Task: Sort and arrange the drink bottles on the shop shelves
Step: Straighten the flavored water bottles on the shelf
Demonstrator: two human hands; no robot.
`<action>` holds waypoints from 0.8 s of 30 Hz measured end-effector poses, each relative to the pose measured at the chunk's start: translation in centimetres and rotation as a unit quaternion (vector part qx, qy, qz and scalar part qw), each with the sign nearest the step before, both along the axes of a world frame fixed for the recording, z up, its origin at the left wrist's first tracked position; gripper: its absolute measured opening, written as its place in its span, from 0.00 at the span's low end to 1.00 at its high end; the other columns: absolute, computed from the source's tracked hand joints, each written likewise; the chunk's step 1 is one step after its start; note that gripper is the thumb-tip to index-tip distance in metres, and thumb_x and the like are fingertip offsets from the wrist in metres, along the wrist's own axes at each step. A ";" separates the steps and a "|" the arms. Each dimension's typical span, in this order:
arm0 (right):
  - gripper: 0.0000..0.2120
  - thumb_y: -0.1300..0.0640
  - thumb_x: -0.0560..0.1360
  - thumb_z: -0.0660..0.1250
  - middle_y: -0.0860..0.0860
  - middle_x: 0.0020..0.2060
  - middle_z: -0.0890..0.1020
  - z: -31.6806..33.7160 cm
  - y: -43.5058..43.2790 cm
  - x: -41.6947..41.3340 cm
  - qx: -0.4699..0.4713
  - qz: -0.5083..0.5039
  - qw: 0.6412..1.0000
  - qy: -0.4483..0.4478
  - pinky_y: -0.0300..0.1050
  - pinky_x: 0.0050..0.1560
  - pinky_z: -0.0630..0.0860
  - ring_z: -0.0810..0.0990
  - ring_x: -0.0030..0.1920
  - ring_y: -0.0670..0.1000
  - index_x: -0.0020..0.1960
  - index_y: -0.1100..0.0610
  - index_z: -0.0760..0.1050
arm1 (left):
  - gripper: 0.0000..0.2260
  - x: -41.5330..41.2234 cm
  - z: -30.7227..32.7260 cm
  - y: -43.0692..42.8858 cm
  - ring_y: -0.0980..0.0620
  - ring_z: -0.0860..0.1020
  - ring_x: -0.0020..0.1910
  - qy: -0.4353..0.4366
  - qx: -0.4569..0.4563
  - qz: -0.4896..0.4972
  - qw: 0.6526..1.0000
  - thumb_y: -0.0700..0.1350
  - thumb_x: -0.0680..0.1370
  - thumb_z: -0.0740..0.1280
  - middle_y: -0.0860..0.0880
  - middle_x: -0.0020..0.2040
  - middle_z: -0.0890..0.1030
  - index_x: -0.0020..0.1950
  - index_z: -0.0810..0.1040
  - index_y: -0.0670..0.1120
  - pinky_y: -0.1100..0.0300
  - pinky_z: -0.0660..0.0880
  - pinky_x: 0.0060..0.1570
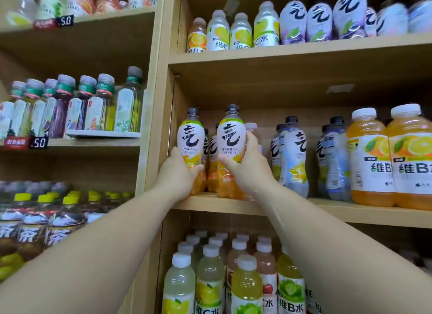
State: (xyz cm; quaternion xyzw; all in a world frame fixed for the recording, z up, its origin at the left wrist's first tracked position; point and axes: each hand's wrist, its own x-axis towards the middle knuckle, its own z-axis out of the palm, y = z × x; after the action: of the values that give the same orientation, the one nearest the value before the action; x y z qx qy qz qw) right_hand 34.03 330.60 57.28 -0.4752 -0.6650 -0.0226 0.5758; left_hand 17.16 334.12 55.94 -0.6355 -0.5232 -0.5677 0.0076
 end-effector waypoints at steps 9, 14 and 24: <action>0.21 0.42 0.70 0.76 0.47 0.51 0.82 -1.0 -0.8 2.2 -0.078 -0.021 0.995 -0.050 0.55 0.51 0.84 0.84 0.49 0.52 0.58 0.46 0.73 | 0.28 -1.7 -2.6 -1.5 0.44 0.78 0.56 0.173 0.093 0.109 0.974 0.56 0.77 0.72 0.46 0.58 0.76 0.72 0.67 0.49 0.47 0.79 0.53; 0.20 0.43 0.73 0.75 0.49 0.47 0.80 0.3 -0.2 0.8 -0.126 -0.061 0.986 -0.093 0.54 0.52 0.84 0.84 0.49 0.55 0.52 0.54 0.73 | 0.21 -0.8 -1.8 -1.5 0.41 0.80 0.53 0.191 0.046 0.144 0.970 0.54 0.78 0.71 0.44 0.54 0.80 0.66 0.73 0.46 0.45 0.81 0.50; 0.24 0.39 0.74 0.73 0.54 0.49 0.82 0.7 3.8 -1.7 -0.136 -0.140 0.969 -0.149 0.54 0.51 0.83 0.85 0.45 0.56 0.58 0.57 0.75 | 0.17 -0.1 -0.6 -0.2 0.43 0.80 0.55 0.080 0.001 0.107 0.991 0.49 0.77 0.74 0.45 0.56 0.81 0.63 0.78 0.46 0.51 0.78 0.49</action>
State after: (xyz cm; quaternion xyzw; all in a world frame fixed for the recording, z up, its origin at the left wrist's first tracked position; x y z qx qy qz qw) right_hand 32.34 334.41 57.98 -0.6288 -0.6669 -0.0827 0.3913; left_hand 17.03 333.97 55.38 -0.6192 -0.5851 -0.5118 0.1110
